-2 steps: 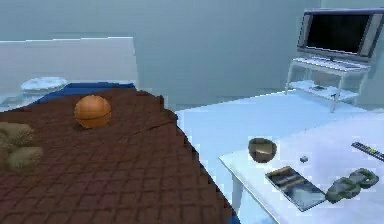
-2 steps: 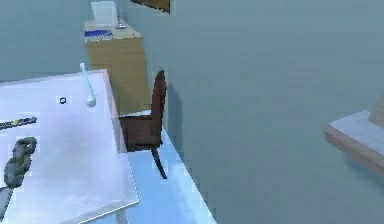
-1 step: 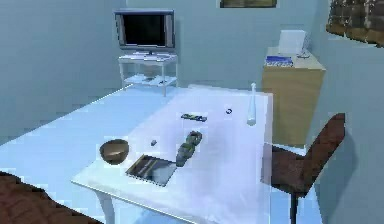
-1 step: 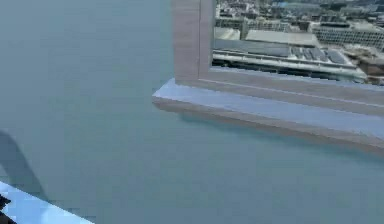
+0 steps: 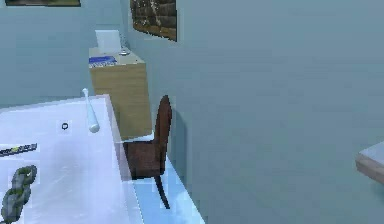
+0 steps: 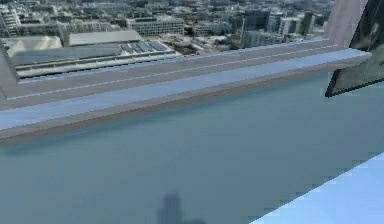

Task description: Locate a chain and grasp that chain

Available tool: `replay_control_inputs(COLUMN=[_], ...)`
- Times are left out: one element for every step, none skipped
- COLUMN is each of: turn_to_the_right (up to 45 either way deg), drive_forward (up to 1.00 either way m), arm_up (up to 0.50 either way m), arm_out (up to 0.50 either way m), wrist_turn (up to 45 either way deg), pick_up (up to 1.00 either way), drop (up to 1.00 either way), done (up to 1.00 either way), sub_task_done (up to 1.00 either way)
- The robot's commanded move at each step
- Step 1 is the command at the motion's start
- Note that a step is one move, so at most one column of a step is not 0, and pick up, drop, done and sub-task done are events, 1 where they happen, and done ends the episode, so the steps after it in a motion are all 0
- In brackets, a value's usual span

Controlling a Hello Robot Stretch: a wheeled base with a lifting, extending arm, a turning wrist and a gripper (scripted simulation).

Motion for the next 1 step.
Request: replay_control_inputs(turn_to_the_right=[6.0], drive_forward=[0.0], arm_up=[0.0], arm_out=[0.0], wrist_turn=[0.0], pick_up=[0.0], drop=[0.0], done=[0.0], sub_task_done=[0.0])
